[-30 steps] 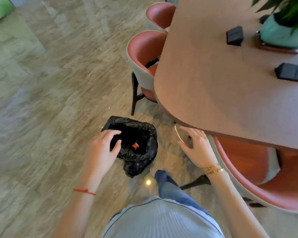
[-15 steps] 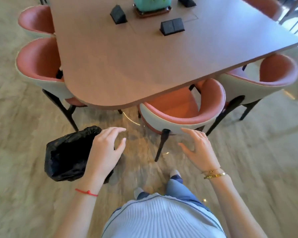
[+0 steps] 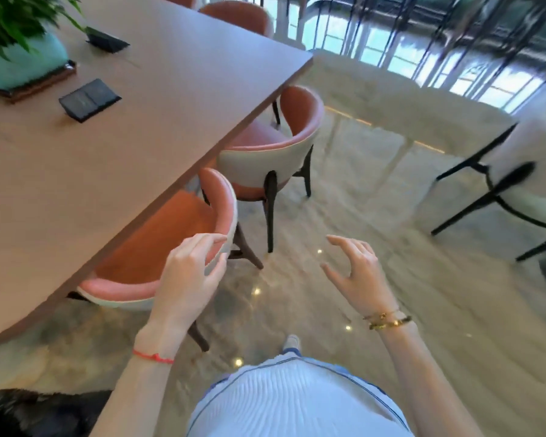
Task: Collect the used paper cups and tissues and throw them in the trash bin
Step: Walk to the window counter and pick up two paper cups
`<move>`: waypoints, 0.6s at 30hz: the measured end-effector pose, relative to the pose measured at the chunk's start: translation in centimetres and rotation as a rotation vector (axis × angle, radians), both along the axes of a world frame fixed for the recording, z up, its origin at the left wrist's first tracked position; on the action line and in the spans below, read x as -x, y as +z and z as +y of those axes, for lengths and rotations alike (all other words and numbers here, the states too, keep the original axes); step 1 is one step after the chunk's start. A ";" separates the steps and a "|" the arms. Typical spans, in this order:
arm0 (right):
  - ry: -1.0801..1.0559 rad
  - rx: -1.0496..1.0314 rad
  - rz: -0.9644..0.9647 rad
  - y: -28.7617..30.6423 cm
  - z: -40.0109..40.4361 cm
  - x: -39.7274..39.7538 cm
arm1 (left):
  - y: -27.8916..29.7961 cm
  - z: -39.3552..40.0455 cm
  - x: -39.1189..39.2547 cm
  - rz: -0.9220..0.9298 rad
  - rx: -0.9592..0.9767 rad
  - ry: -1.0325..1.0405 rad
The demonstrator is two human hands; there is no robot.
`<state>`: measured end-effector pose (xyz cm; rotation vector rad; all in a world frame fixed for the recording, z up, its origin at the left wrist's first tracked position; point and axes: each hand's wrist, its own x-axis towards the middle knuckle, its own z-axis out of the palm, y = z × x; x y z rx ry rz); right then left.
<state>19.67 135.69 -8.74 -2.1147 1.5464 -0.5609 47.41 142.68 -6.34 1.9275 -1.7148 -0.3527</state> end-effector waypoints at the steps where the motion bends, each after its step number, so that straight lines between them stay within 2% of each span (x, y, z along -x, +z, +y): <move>1: -0.033 0.002 0.002 0.1 -1.2 1.7 | 0.0 -2.0 1.5 0.006 0.003 -0.031; 7: -0.218 0.012 -0.009 0.3 -7.0 9.1 | 0.2 -12.7 8.0 0.064 -0.026 -0.195; 18: -0.383 -0.015 -0.069 -2.1 -21.7 15.2 | -1.3 -32.8 15.2 0.042 -0.053 -0.363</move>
